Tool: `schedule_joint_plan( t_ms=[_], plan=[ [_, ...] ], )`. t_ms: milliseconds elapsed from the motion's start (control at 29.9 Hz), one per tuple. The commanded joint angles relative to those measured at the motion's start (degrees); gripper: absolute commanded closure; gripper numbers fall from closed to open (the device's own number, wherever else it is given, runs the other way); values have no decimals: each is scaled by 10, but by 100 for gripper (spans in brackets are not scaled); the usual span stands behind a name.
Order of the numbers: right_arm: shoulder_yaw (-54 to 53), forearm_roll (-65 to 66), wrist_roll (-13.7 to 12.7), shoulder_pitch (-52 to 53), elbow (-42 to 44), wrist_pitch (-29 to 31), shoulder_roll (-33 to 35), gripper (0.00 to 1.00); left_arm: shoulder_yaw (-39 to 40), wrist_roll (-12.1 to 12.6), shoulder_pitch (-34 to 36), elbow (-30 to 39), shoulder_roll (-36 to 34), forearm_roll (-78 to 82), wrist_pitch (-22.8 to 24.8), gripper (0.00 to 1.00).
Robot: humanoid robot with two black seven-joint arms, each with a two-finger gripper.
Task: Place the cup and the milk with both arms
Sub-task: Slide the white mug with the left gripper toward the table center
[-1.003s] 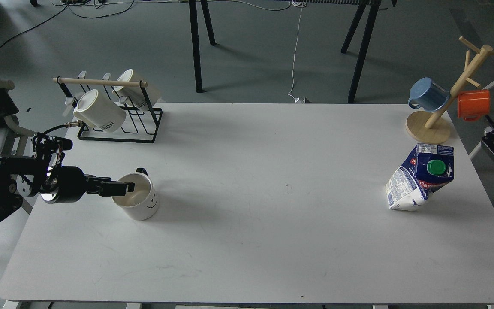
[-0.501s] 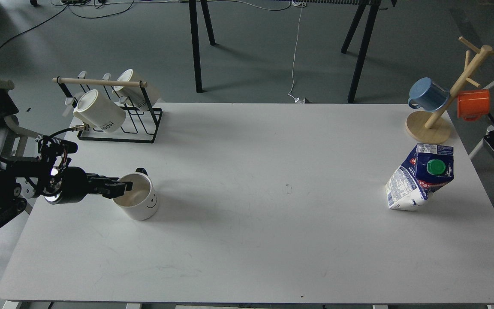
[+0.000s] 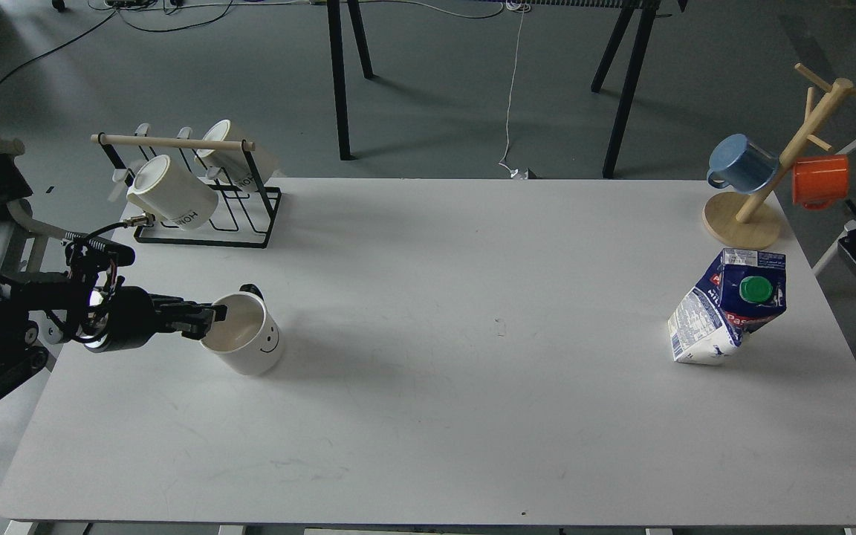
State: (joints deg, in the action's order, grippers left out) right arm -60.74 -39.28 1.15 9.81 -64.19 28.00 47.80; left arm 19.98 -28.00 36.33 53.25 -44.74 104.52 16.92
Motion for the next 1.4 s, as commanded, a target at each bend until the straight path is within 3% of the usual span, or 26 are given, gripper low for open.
schedule_joint_plan(
  t_ms=[0,100,234,401,669,903,1370],
  plan=[
    [-4,0,0,-1,6,0,0,2,14,0,15,54,-7,-5,25,98],
    [-10,-1,0,-1,14,0,0,1,36,0,52,93,-14,-1,57,97],
    [-10,-3,-2,1,49,0,-8,1,30,0,109,86,33,12,67,97],
    [-10,-3,-2,0,58,0,-16,2,28,0,128,30,133,49,88,96],
    [-11,-3,-2,-1,64,0,-15,2,26,0,122,-60,287,104,81,96],
    [-11,-3,-2,-1,69,0,-15,1,25,0,112,-80,320,116,70,93],
    [-10,-3,-2,-1,70,0,-16,2,26,0,78,-80,320,112,57,85]
  ],
)
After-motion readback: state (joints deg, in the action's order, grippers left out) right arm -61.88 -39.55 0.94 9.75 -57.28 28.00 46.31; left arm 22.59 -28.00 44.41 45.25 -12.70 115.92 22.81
